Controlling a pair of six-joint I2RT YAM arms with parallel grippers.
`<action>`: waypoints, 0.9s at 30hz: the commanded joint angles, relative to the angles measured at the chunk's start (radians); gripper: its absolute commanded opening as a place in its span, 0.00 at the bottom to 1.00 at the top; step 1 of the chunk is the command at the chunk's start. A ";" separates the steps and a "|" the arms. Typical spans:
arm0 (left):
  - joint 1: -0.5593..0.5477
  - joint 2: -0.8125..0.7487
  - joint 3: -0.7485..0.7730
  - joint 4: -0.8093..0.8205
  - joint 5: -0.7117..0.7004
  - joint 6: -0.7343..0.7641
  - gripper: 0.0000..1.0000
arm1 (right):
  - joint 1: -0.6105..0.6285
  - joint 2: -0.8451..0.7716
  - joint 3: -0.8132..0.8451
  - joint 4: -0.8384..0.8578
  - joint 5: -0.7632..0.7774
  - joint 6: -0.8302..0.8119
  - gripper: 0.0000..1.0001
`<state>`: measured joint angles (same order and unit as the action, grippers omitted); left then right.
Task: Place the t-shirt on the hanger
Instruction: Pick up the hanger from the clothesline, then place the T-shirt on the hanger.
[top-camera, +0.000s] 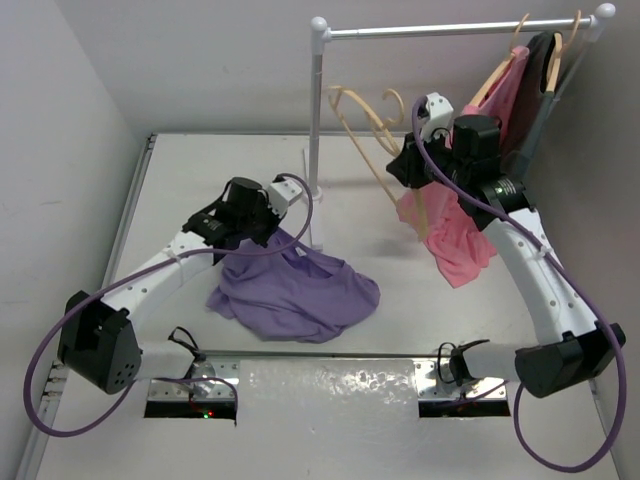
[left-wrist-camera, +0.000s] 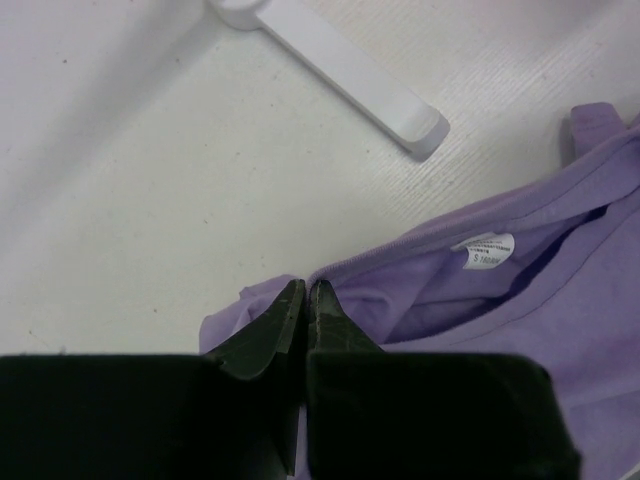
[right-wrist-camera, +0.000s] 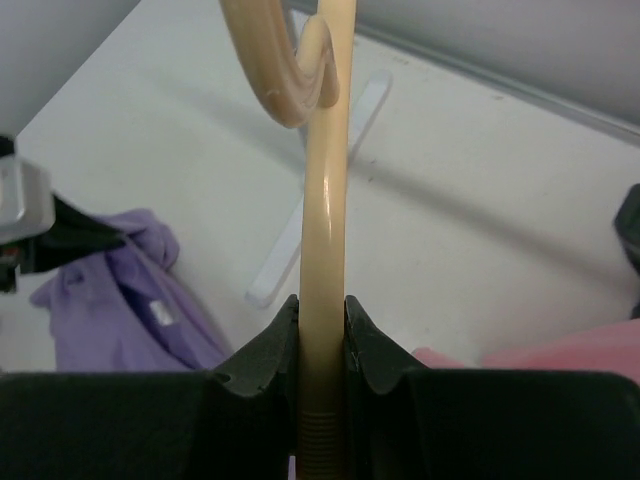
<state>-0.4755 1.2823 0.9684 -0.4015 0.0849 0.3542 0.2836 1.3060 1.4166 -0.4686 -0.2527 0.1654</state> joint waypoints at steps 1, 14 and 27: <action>0.017 0.020 0.061 0.026 -0.031 -0.023 0.00 | 0.002 -0.063 -0.010 -0.014 -0.109 -0.038 0.00; 0.043 0.055 0.069 0.027 -0.062 -0.003 0.00 | 0.002 -0.326 -0.347 -0.269 -0.433 -0.150 0.00; 0.044 0.097 0.095 0.047 -0.065 0.048 0.00 | 0.006 -0.409 -0.413 -0.306 -0.640 -0.129 0.00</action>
<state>-0.4431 1.3815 1.0054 -0.3931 0.0219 0.3866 0.2855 0.9115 1.0008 -0.7753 -0.7734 0.0521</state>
